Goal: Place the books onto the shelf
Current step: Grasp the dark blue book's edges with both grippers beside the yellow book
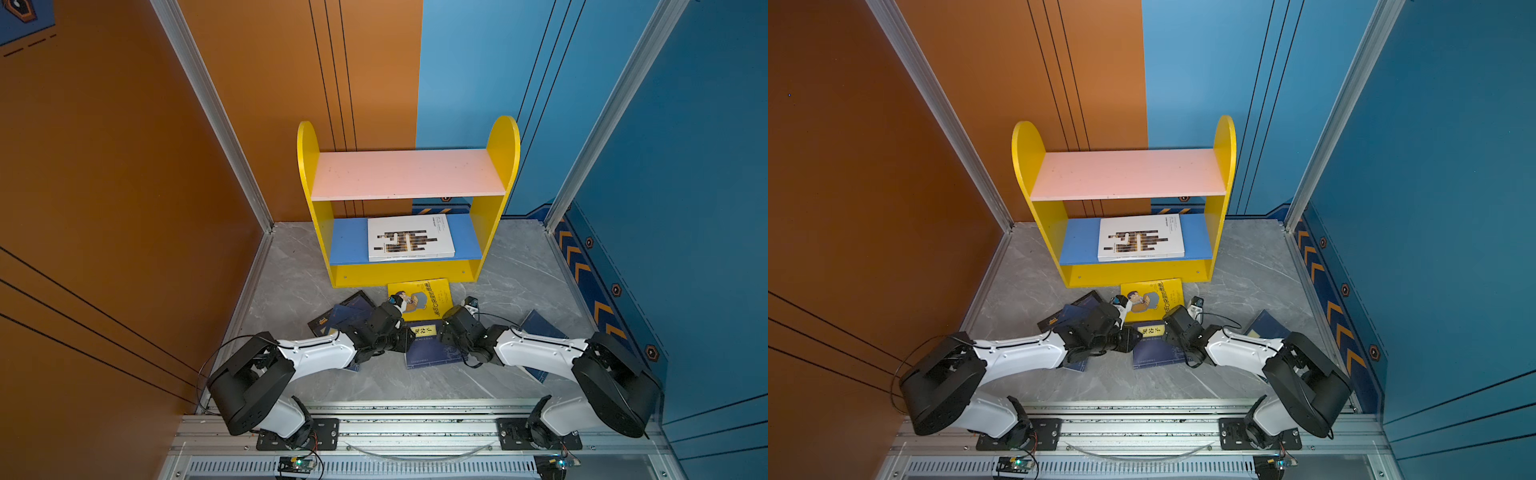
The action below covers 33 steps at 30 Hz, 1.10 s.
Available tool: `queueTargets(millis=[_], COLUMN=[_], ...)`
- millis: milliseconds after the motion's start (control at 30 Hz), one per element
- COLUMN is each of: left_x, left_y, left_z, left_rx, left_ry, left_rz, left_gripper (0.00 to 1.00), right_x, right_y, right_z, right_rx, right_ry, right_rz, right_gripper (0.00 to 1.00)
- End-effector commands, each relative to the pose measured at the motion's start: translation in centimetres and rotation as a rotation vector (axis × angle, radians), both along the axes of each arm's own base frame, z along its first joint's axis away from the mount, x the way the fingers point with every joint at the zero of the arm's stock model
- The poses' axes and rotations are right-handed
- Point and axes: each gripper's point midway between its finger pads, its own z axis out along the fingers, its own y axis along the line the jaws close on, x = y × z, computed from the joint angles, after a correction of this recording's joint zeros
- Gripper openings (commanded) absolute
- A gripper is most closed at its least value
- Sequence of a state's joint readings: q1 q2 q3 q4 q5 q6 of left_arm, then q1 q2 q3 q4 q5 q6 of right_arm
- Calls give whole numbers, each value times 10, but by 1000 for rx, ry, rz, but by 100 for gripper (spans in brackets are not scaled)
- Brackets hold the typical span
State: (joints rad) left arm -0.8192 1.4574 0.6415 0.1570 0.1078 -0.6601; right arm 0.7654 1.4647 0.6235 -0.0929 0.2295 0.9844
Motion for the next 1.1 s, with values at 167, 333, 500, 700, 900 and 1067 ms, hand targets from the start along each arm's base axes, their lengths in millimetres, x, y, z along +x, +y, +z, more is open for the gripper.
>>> queueTargets(millis=[167,333,500,700,900,1067], left_x=[4,6,9,19,37,51], left_y=[-10,-13,-13,-7,-18,-28], left_z=[29,20,14,17,48,81], left_rx=[-103,-117,-100,-99,-262,-408], left_ry=[-54,-26,-23,5,93,132], left_rz=[-3,-8,-2,72,146,184], left_gripper=[27,17,10,0,0,0], right_x=[-13,-11,-9,-6,-17,-23], right_y=[1,3,1,-25,-41,-48], right_z=[-20,-17,-6,13,30,43], right_rx=[-2,8,45,158,330,488], right_ry=[91,86,65,42,43,6], right_rz=[34,35,33,-67,-149,-216], right_gripper=[81,80,83,90,95,98])
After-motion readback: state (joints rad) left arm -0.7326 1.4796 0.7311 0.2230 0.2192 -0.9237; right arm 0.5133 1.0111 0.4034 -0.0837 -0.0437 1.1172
